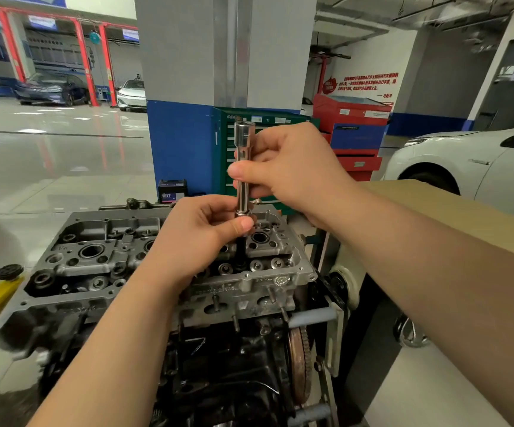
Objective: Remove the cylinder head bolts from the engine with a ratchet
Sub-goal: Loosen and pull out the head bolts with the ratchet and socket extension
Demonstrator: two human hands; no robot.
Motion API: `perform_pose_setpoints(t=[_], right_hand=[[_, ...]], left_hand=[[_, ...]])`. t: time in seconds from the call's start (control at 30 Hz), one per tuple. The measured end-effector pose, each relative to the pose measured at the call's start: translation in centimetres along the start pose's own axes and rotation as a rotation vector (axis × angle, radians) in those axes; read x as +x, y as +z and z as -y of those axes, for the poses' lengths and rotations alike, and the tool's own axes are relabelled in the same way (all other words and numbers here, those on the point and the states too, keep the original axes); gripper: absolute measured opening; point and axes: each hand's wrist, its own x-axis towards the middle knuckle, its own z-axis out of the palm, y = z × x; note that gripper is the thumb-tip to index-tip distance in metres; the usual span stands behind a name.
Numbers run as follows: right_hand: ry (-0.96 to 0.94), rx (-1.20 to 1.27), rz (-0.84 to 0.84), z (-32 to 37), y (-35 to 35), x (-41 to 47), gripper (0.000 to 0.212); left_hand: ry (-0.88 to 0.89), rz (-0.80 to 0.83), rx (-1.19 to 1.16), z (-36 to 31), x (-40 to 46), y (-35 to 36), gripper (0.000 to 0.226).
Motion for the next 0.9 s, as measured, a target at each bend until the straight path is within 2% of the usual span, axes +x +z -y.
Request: perform_pose_setpoints(t=[0.07,0.1,0.17,0.23,0.3,0.4,0.43,0.53,0.6,0.7,0.73,0.8,0.87,0.9], right_hand=[[-0.048,-0.152,-0.175,0.1,0.9,-0.3,0.021],[-0.065,-0.167,-0.239,0.1,1.2,-0.4,0.024],[-0.066,-0.146,-0.265,0.0,1.4,-0.5,0.029],[-0.028,-0.101,-0.165,0.1,1.1,-0.1,0.027],[0.010,-0.012,-0.029,0.0,0.4,0.3,0.019],[0.090,0.187,0.216,0.2,-0.7,0.3,0.021],[0.092,0.180,0.229,0.3,-0.8,0.2,0.020],[0.000,-0.115,0.026,0.8,0.1,-0.2,0.012],[-0.070,-0.297,-0.141,0.8,1.2,-0.7,0.018],[-0.121,-0.339,-0.256,0.5,1.6,-1.1,0.025],[-0.101,-0.314,-0.242,0.4,1.4,-1.0,0.026],[-0.053,-0.223,-0.154,0.1,0.8,-0.5,0.022],[-0.019,0.007,0.016,-0.3,0.3,-0.2,0.013],[0.005,0.139,0.103,-0.4,0.1,-0.2,0.018]], left_hand=[[-0.033,0.099,-0.079,-0.2,-0.2,-0.2,0.022],[-0.040,0.101,-0.045,-0.3,-0.3,0.0,0.023],[-0.033,-0.003,0.146,-0.3,-0.2,0.7,0.028],[-0.023,-0.178,0.294,-0.1,-0.2,1.4,0.031],[-0.018,-0.237,0.300,-0.2,-0.2,1.7,0.026],[-0.030,-0.129,0.231,0.0,0.1,1.4,0.017],[-0.032,-0.081,0.196,0.0,0.0,1.2,0.014],[-0.050,0.073,-0.029,0.0,-0.1,0.4,0.024],[-0.068,0.134,-0.122,-0.2,-0.2,0.2,0.035],[-0.019,-0.062,0.169,-0.3,-0.2,0.6,0.033],[-0.007,-0.142,0.256,-0.4,-0.3,0.9,0.033],[0.002,-0.246,0.265,-0.6,-0.2,1.4,0.033],[-0.016,-0.260,0.186,-0.4,0.0,1.3,0.029],[-0.021,-0.245,0.163,-0.3,0.1,1.1,0.027]])
